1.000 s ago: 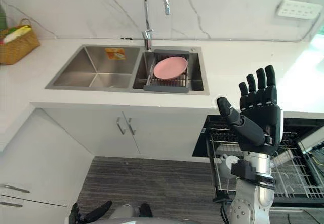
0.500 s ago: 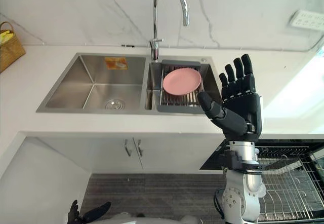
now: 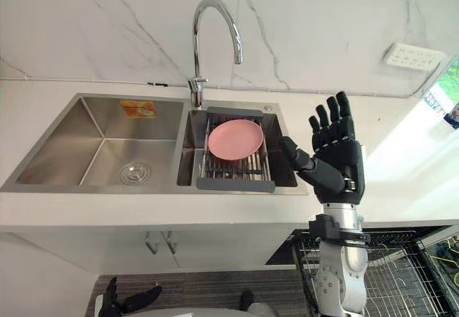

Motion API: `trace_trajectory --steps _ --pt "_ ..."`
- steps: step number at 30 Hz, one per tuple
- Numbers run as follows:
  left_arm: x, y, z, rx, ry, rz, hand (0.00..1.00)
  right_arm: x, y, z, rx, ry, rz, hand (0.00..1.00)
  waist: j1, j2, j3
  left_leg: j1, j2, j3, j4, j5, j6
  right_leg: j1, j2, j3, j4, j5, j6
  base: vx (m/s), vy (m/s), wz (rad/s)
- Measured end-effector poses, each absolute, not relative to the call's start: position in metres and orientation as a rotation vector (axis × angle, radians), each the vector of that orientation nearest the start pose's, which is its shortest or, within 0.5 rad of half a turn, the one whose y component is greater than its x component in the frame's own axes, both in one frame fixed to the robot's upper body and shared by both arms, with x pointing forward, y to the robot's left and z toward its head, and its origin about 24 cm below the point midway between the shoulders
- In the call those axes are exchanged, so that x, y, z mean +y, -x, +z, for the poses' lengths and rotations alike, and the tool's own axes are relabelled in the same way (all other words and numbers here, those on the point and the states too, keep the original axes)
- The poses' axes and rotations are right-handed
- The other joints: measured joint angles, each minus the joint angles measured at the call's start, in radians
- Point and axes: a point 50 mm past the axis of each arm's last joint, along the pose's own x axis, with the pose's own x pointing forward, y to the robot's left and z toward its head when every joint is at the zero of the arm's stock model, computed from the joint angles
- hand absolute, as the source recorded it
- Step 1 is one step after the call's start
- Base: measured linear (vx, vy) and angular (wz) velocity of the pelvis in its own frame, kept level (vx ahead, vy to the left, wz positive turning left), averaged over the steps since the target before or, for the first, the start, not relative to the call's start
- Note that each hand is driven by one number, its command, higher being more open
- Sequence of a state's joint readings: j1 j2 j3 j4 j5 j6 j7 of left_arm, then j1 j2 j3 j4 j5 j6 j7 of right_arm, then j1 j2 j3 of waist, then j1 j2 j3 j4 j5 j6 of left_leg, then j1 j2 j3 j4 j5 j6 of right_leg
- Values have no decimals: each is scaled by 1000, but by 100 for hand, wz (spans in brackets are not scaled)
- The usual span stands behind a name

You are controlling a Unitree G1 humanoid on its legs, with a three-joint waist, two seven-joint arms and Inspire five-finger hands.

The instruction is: Walk over to the sink, pick up the cup, carry it to the dishwasher, place the cup inside the dishwasher, then close the dishwasher door

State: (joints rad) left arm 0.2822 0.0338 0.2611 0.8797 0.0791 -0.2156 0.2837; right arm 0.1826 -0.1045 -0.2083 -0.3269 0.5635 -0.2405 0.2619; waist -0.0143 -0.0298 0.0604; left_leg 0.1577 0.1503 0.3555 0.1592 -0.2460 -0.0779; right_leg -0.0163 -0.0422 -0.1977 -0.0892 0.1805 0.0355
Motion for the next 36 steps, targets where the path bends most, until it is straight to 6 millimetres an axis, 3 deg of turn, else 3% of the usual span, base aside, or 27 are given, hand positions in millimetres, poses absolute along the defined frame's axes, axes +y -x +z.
trace_trajectory --steps 7,10,12,17,19,25,32,36 --pt "225 -56 -145 935 -201 554 100 -225 -215 123 -415 105 32 100 0 4 2 0 -19 -5 -50 33 -8 -19 -4 -5 -1 1 0 29 7 3" --pt "227 -54 -146 950 -230 545 100 -229 -223 134 -379 456 37 100 -1 4 2 1 -29 -16 -74 51 -2 -22 -13 -15 -2 2 2 -42 0 13" --pt "228 -52 -147 967 -240 537 100 -232 -232 149 -376 693 40 100 0 3 2 0 -36 -27 -90 63 4 -24 -21 -24 -2 4 2 -75 2 13" --pt "230 -43 -151 1031 -247 536 100 -221 -260 186 -424 1058 53 100 0 3 2 -7 -34 -34 -96 73 6 -29 -23 -30 -2 11 -7 -71 -9 4" --pt "230 -45 -152 1040 -246 533 100 -218 -270 191 -405 1148 63 100 2 2 2 -10 -33 -43 -97 79 7 -29 -24 -38 -2 13 -9 -52 -18 12" --pt "229 -49 -152 1045 -240 521 100 -212 -295 168 -231 1288 172 100 27 2 2 -31 -32 -73 -98 91 6 -32 -29 -69 -2 15 -12 -30 -2 16" --pt "230 -49 -152 1048 -255 502 100 -220 -311 117 20 1461 290 100 35 5 4 -46 -39 -115 -105 107 3 -32 -41 -112 -3 13 -11 0 19 16" --pt "231 -48 -152 1050 -258 503 100 -224 -318 112 49 1501 263 100 42 9 8 -48 -45 -126 -108 113 7 -29 -48 -122 -3 13 -10 -15 23 8"
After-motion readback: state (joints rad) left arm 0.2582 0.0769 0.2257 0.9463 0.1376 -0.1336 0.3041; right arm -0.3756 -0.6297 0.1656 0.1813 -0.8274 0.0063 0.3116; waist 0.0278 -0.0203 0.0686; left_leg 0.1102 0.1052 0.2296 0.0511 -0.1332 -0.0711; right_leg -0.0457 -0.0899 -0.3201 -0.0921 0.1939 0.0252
